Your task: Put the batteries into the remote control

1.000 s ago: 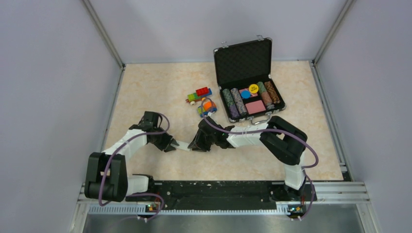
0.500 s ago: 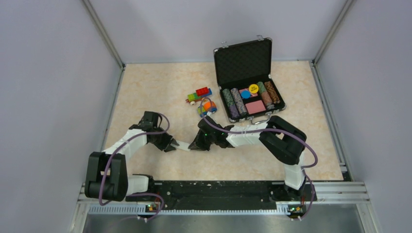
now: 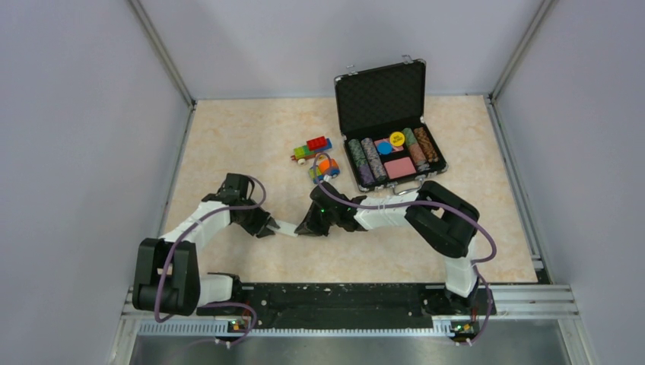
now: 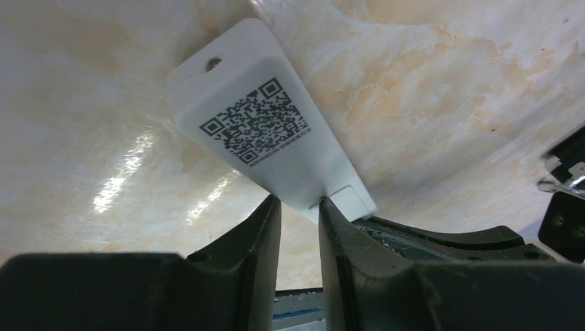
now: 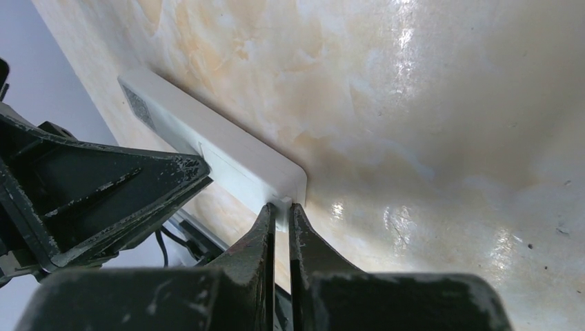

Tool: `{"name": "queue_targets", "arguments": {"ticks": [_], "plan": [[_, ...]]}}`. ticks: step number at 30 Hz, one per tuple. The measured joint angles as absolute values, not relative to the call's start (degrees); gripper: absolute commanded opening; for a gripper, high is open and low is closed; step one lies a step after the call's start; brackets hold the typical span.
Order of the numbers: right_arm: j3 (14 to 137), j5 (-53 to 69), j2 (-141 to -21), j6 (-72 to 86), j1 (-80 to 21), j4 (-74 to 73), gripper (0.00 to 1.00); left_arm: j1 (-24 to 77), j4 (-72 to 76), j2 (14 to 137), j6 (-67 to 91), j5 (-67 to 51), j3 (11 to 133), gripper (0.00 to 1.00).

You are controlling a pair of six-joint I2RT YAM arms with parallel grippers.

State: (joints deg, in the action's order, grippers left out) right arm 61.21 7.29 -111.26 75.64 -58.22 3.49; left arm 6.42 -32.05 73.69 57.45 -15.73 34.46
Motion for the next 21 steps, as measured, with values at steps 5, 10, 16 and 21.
{"name": "queue_targets", "arguments": {"ticks": [5,10,16,21], "plan": [[61.21,7.42,-111.39,75.66,-58.22,3.46,0.03,6.59,-36.60,72.25,55.05,-10.09,38.02,0.35],[61.91,7.44,-111.55,75.59,-58.22,2.44,0.06,6.61,-39.64,69.95,49.17,-2.37,45.50,0.42],[64.31,7.40,-112.14,74.56,-58.22,-1.06,0.11,6.59,-39.00,72.38,41.04,2.63,48.75,0.44],[65.73,7.25,-112.44,73.58,-58.24,-3.16,0.12,6.59,-37.78,79.31,37.95,2.66,47.97,0.56]]}}
